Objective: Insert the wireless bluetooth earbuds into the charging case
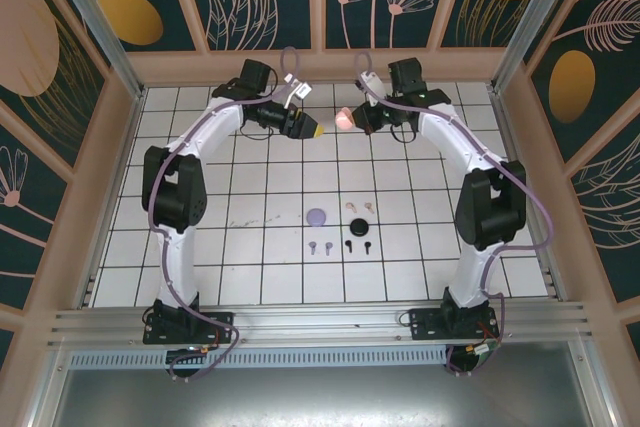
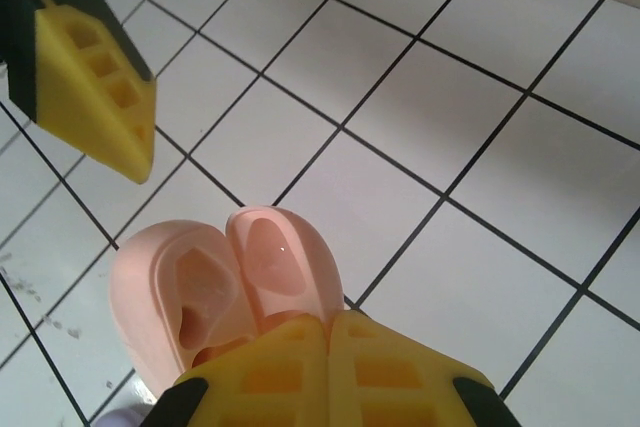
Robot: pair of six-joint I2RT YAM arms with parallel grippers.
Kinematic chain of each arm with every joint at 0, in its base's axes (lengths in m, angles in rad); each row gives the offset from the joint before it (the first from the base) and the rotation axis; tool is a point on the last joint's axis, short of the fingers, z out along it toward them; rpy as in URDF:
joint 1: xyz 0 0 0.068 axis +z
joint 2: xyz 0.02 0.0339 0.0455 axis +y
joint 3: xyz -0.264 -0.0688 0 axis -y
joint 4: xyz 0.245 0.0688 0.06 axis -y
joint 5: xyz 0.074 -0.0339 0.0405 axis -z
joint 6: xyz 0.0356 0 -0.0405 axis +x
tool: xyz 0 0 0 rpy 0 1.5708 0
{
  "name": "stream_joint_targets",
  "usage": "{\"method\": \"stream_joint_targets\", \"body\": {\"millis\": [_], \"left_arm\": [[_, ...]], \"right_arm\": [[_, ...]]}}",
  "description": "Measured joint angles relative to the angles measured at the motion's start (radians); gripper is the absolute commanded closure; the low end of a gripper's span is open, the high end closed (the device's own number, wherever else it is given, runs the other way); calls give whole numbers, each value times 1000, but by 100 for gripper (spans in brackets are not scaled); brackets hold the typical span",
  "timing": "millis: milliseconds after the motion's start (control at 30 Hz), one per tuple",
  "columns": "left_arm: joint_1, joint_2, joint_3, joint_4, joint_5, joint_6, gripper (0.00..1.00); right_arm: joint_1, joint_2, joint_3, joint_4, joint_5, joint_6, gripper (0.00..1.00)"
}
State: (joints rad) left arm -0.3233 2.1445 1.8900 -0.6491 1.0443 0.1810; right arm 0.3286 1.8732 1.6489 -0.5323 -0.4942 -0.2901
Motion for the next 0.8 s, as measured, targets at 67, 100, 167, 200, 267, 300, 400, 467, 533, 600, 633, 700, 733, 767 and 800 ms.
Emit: {"method": "stream_joint_targets", "body": {"millis": [67, 100, 167, 200, 267, 300, 400, 467, 533, 600, 633, 700, 733, 767, 800], "left_arm": [[0, 14, 17, -33, 12, 17, 33], [0, 17, 23, -47, 20, 24, 33], [0, 19, 34, -69, 30, 37, 35], [0, 19, 38, -76, 34, 43, 35], [0, 19, 45, -87, 47, 55, 36], [0, 19, 46, -93, 50, 61, 36], [0, 19, 48, -111, 56, 78, 37], [0, 21, 48, -118, 58, 84, 37], [0, 23, 48, -122, 59, 89, 37], [0, 24, 50, -127, 60, 90, 38], [0, 26, 54, -129, 63, 92, 38], [0, 28, 60, -130, 71, 93, 39], [0, 29, 63, -131, 74, 94, 39], [0, 30, 65, -133, 76, 95, 40], [0, 30, 66, -133, 78, 96, 41]], "right_arm": [[16, 11, 16, -27, 8, -20, 100], [25, 21, 27, -42, 8, -27, 100], [41, 42, 53, -64, 12, -39, 100], [48, 53, 66, -74, 14, -45, 100], [60, 73, 91, -86, 16, -49, 100], [64, 81, 101, -93, 17, -50, 100], [79, 102, 136, -109, 19, -53, 100], [88, 108, 151, -113, 19, -53, 100], [97, 108, 163, -121, 19, -52, 100], [104, 108, 170, -124, 19, -53, 100], [107, 108, 173, -124, 19, -52, 100], [113, 108, 176, -125, 19, -53, 100], [115, 108, 178, -127, 19, -52, 100], [118, 108, 178, -127, 19, -52, 100], [121, 108, 178, -129, 19, -52, 100]]}}
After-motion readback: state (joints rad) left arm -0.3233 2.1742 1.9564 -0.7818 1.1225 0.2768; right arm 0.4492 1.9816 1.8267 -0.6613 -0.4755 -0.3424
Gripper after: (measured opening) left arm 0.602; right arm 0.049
